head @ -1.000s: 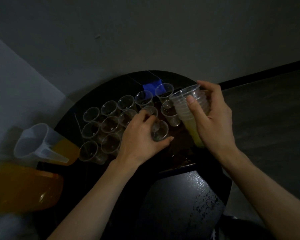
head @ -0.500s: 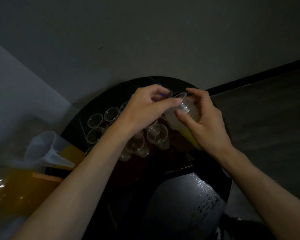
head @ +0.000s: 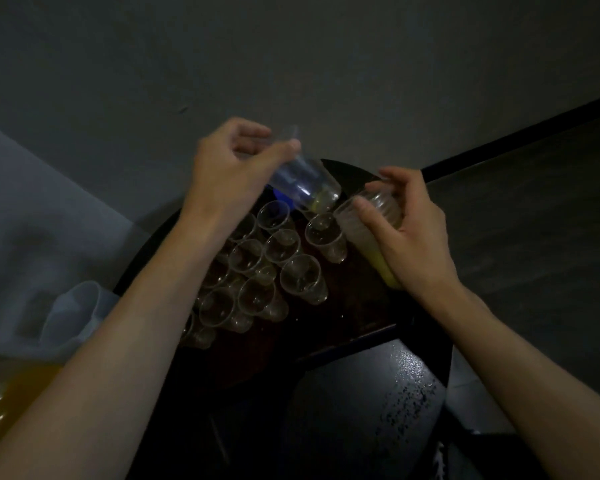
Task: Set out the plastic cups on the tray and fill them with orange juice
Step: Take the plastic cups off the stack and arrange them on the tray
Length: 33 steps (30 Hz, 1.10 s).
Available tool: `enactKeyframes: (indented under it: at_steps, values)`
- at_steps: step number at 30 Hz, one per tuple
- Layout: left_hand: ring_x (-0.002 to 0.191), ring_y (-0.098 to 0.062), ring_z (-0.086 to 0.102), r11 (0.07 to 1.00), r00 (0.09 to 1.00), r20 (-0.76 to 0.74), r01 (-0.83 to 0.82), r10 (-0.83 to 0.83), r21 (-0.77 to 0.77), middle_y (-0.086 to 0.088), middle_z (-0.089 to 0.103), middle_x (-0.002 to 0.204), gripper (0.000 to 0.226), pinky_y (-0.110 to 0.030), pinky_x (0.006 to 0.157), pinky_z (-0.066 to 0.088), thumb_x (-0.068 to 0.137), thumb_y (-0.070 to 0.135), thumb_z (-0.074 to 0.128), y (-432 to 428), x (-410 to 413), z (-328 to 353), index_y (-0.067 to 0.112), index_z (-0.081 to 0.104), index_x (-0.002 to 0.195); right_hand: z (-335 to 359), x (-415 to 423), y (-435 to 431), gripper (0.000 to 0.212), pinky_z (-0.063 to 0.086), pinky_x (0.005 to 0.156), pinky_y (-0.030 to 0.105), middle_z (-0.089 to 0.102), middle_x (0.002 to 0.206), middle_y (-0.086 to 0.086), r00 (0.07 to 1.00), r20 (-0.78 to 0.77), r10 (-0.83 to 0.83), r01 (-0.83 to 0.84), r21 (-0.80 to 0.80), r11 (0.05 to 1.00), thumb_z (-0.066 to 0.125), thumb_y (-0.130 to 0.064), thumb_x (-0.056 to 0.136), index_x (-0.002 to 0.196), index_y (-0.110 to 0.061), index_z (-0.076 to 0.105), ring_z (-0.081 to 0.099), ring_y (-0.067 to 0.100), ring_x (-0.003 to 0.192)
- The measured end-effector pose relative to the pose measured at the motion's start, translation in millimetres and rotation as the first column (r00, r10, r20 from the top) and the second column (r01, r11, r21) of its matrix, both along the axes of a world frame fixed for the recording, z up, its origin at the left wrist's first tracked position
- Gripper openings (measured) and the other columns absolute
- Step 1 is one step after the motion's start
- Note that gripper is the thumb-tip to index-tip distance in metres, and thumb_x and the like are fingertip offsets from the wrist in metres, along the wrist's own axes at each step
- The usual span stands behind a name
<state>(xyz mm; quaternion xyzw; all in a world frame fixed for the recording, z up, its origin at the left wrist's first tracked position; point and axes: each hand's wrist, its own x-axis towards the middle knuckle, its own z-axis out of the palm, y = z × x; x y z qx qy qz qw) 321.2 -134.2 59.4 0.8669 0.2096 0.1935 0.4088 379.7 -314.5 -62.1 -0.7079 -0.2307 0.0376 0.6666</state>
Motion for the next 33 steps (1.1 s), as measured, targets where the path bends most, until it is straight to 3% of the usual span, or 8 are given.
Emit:
enactKeyframes:
  at_steps: [3, 7, 11, 13, 18, 23, 33]
  values:
    - [0.096, -0.008, 0.067, 0.999, 0.998, 0.03, -0.054, 0.054, -0.003, 0.002, 0.07, 0.107, 0.04, -0.022, 0.077, 0.047, 0.083, 0.038, 0.081, 4.7, -1.1, -12.0, 0.022, 0.063, 0.116, -1.3, 8.9, -6.4, 0.058, 0.05, 0.076, 0.008, 0.06, 0.116, -0.009, 0.988, -0.079, -0.133, 0.138, 0.067, 0.988, 0.063, -0.049, 0.087, 0.135, -0.021, 0.047, 0.061, -0.009, 0.097]
    - [0.098, -0.002, 0.062, 0.992, 0.98, -0.192, 0.081, -0.061, 0.096, 0.011, 0.064, 0.111, 0.047, -0.019, 0.078, 0.048, 0.08, 0.035, 0.083, -9.0, -4.9, -47.7, 0.031, 0.058, 0.119, -3.1, 16.3, -10.7, 0.045, 0.047, 0.073, 0.005, 0.06, 0.112, -0.013, 0.963, -0.127, -0.24, 0.254, 0.108, 0.961, 0.063, -0.042, 0.093, 0.13, -0.019, 0.05, 0.06, -0.013, 0.094]
    - [0.114, -0.006, 0.055, 0.93, 0.956, -0.256, 0.221, -0.145, 0.295, 0.013, 0.059, 0.119, 0.056, -0.035, 0.1, 0.05, 0.074, 0.042, 0.084, -23.0, -12.2, -92.4, 0.033, 0.059, 0.124, -4.3, 17.2, -11.1, 0.04, 0.043, 0.071, 0.003, 0.059, 0.104, -0.015, 0.942, -0.129, -0.309, 0.324, 0.119, 0.938, 0.064, -0.041, 0.094, 0.124, -0.016, 0.053, 0.058, -0.015, 0.089]
    - [0.118, -0.009, 0.051, 0.912, 0.944, -0.291, 0.252, -0.158, 0.323, 0.012, 0.056, 0.123, 0.062, -0.033, 0.104, 0.046, 0.073, 0.044, 0.085, -26.3, -15.8, -111.5, 0.032, 0.06, 0.128, -4.6, 17.7, -11.1, 0.039, 0.043, 0.073, 0.005, 0.059, 0.104, -0.014, 0.939, -0.136, -0.316, 0.333, 0.119, 0.935, 0.063, -0.043, 0.094, 0.123, -0.017, 0.054, 0.058, -0.013, 0.089]
    - [0.118, -0.01, 0.048, 0.895, 0.941, -0.288, 0.278, -0.18, 0.349, 0.008, 0.051, 0.128, 0.07, -0.018, 0.096, 0.039, 0.071, 0.043, 0.085, -30.2, -20.7, -141.9, 0.024, 0.06, 0.133, -4.5, 18.0, -10.1, 0.04, 0.045, 0.07, 0.005, 0.058, 0.105, -0.014, 0.942, -0.168, -0.289, 0.313, 0.145, 0.938, 0.062, -0.039, 0.095, 0.125, -0.015, 0.053, 0.058, -0.015, 0.087]
    - [0.119, -0.011, 0.048, 0.885, 0.934, -0.311, 0.29, -0.178, 0.363, 0.009, 0.048, 0.131, 0.064, -0.027, 0.097, 0.043, 0.072, 0.042, 0.084, -32.4, -19.6, -148.3, 0.028, 0.059, 0.129, -4.7, 17.2, -7.6, 0.04, 0.043, 0.068, 0.002, 0.058, 0.104, -0.011, 0.944, -0.169, -0.285, 0.31, 0.152, 0.938, 0.062, -0.037, 0.096, 0.126, -0.011, 0.053, 0.058, -0.018, 0.086]
    - [0.112, -0.01, 0.053, 0.887, 0.94, -0.298, 0.274, -0.166, 0.371, 0.012, 0.048, 0.124, 0.06, -0.027, 0.091, 0.047, 0.07, 0.039, 0.087, -33.1, -21.1, -148.4, 0.025, 0.062, 0.123, -3.1, 14.8, -6.1, 0.04, 0.046, 0.071, 0.007, 0.059, 0.103, -0.012, 0.947, -0.155, -0.281, 0.303, 0.149, 0.941, 0.061, -0.039, 0.096, 0.125, -0.013, 0.053, 0.059, -0.014, 0.088]
